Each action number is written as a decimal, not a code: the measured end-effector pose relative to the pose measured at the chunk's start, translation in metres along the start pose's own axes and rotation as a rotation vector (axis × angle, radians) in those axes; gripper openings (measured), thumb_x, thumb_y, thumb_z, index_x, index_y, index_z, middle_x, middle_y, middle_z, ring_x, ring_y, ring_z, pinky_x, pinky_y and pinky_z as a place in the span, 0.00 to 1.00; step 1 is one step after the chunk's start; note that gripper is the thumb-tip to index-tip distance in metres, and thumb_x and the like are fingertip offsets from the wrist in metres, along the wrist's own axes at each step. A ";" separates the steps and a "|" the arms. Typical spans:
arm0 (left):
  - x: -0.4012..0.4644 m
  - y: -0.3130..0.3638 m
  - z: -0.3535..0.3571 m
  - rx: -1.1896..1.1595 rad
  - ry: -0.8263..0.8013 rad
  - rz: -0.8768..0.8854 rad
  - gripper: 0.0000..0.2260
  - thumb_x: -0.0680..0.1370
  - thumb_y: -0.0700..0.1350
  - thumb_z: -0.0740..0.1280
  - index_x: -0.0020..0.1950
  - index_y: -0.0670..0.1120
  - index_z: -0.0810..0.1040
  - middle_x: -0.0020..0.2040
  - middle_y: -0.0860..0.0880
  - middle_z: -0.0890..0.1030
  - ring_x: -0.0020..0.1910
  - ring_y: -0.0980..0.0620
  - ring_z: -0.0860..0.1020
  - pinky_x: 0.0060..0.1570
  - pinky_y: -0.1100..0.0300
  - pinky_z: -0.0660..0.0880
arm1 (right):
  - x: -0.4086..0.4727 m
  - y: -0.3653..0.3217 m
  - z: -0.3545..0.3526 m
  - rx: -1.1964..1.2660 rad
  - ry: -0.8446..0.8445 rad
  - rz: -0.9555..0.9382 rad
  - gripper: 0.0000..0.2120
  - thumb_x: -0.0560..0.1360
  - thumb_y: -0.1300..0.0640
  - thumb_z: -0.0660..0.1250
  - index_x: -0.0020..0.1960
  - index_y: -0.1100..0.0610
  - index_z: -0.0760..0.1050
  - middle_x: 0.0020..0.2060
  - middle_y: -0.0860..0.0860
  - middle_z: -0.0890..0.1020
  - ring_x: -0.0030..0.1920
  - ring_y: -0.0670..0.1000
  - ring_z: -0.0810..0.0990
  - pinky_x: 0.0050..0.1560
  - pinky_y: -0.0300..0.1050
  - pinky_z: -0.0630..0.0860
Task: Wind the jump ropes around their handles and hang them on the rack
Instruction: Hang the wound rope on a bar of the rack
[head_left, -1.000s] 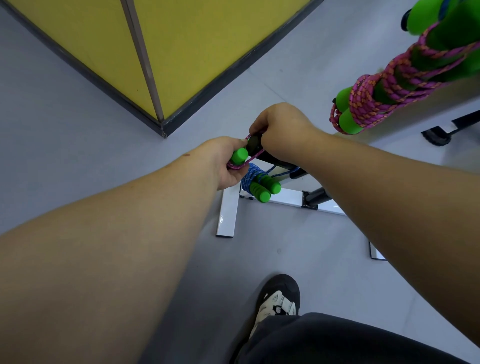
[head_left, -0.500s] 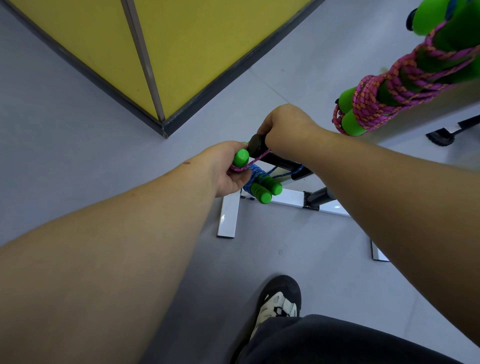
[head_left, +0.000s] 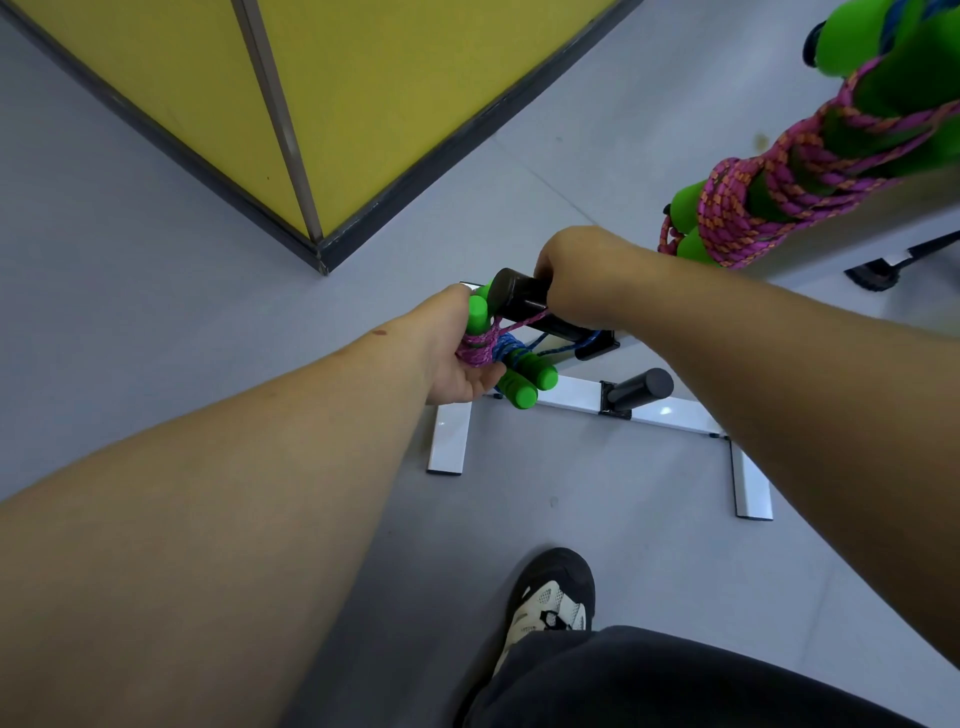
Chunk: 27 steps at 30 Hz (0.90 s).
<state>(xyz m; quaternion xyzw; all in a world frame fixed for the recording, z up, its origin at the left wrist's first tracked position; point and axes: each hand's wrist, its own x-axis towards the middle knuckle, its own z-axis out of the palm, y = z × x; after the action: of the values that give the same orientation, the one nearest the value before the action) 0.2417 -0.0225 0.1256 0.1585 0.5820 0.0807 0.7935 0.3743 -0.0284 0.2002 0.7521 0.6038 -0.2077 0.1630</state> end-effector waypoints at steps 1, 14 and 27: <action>-0.002 0.001 0.000 0.009 0.007 -0.003 0.14 0.79 0.53 0.62 0.49 0.44 0.79 0.37 0.43 0.82 0.41 0.45 0.80 0.60 0.55 0.78 | 0.000 0.000 0.002 -0.030 -0.003 -0.002 0.13 0.75 0.66 0.61 0.57 0.62 0.79 0.45 0.59 0.81 0.42 0.57 0.76 0.41 0.48 0.74; -0.005 0.000 -0.001 0.094 0.142 0.164 0.05 0.81 0.44 0.62 0.46 0.49 0.75 0.43 0.49 0.75 0.41 0.52 0.77 0.55 0.51 0.81 | -0.005 0.004 0.013 -0.014 0.034 0.043 0.12 0.74 0.64 0.65 0.57 0.60 0.78 0.44 0.57 0.77 0.40 0.57 0.77 0.35 0.47 0.74; 0.020 -0.015 0.000 0.417 0.053 0.365 0.19 0.81 0.36 0.58 0.63 0.58 0.76 0.57 0.44 0.84 0.42 0.49 0.80 0.43 0.57 0.81 | -0.017 0.012 0.020 0.203 0.158 0.053 0.22 0.74 0.67 0.62 0.65 0.53 0.77 0.56 0.57 0.80 0.52 0.59 0.79 0.51 0.57 0.81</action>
<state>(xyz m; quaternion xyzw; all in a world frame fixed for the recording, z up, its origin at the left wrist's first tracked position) 0.2467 -0.0304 0.1021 0.4185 0.5683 0.1049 0.7006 0.3805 -0.0550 0.1911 0.7945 0.5704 -0.2037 0.0433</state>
